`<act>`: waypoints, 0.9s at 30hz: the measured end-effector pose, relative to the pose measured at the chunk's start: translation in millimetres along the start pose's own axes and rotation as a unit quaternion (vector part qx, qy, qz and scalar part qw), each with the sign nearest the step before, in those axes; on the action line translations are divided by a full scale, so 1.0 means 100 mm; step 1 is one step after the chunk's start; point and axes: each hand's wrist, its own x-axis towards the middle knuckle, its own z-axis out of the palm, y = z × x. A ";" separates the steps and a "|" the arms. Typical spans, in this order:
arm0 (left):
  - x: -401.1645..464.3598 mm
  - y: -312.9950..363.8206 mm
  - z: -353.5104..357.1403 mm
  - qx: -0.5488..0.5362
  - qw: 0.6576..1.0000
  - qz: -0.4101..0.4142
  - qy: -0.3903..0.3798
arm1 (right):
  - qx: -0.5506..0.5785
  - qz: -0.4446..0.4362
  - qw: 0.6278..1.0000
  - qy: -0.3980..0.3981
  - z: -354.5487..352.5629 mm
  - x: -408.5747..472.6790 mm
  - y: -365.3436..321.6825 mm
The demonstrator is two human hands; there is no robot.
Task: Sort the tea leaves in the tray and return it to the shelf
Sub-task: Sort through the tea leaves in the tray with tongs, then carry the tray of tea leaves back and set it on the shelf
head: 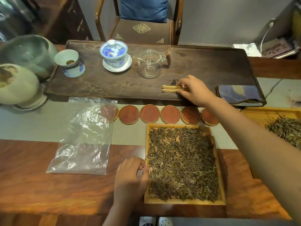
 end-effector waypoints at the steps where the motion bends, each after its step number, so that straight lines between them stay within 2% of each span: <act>1: -0.01 0.00 0.00 0.004 1.000 0.004 0.004 | 0.005 0.000 1.000 0.004 0.01 -0.01 0.01; 13: 0.00 0.00 -0.01 0.000 1.000 0.005 0.003 | 0.023 -0.001 1.000 0.008 -0.01 -0.08 0.01; 15: 0.00 0.01 -0.01 -0.009 1.000 -0.005 -0.002 | 0.046 0.011 0.998 0.031 -0.05 -0.15 -0.04; 17: 0.01 0.01 -0.02 -0.020 1.000 -0.015 -0.007 | 0.072 0.027 0.992 0.095 -0.12 -0.29 -0.10; 19: 0.01 0.02 -0.02 -0.024 0.999 -0.019 -0.012 | 0.086 0.041 0.982 0.161 -0.19 -0.52 -0.15; 22: 0.00 0.03 -0.04 -0.020 0.999 -0.018 -0.017 | 0.088 0.083 0.969 0.216 -0.21 -1.09 -0.21; 24: 0.00 0.03 -0.04 -0.019 0.999 -0.022 -0.016 | 0.104 0.133 0.959 0.229 -0.11 -1.59 -0.23; 27: 0.00 0.05 -0.05 -0.024 0.999 -0.035 -0.015 | 0.138 0.194 0.951 0.197 0.18 -2.29 -0.26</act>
